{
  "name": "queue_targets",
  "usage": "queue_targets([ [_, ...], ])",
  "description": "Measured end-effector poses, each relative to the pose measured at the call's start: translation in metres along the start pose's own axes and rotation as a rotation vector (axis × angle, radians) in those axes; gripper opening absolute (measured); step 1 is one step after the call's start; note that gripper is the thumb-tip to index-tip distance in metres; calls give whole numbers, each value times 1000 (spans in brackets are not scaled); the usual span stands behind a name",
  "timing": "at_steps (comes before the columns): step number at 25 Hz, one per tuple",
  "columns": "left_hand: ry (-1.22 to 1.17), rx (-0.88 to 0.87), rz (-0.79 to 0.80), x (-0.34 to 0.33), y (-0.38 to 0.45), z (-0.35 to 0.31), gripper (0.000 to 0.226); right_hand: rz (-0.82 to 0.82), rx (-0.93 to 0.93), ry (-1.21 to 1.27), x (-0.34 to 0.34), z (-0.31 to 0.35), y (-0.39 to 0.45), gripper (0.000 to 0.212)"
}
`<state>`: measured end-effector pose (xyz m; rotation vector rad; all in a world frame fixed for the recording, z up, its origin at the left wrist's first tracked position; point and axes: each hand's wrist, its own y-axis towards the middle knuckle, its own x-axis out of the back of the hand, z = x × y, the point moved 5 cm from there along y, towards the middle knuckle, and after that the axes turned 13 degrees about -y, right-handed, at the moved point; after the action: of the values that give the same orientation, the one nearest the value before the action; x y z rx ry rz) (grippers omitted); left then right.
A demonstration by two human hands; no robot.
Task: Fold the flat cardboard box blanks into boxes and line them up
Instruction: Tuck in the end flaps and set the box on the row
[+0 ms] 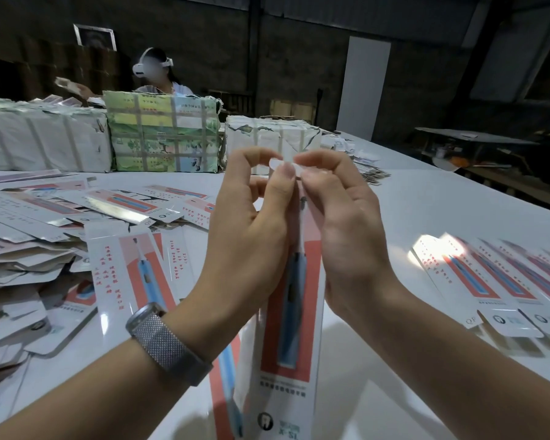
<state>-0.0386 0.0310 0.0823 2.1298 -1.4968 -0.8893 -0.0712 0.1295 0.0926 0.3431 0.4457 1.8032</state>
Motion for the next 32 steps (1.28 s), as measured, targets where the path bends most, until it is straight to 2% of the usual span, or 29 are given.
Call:
queue_targets([
  [5,-22,-52,57,-4,-2,-6,4,31,11,63,4,5,0,17],
  [9,19,-58,38,-5,-4,-5,6,34,-20,60,4,2,0,17],
  [15,1,34,-64,-2,-3,5,16,31,-88,-62,2,-2,0,16],
  [19,82,-20,-80,-2,-5,1,10,-44,-45,-124,4,-2,-2,18],
  [24,135,-105,18,-5,-3,-7,14,-78,45,-80,7,3,-2,19],
  [29,57,-62,-6,-6,-4,-2,20,-68,21,-59,5,-4,-3,26],
  [32,20,-39,-26,-5,-3,-4,24,-82,67,-103,6,-4,-1,28],
])
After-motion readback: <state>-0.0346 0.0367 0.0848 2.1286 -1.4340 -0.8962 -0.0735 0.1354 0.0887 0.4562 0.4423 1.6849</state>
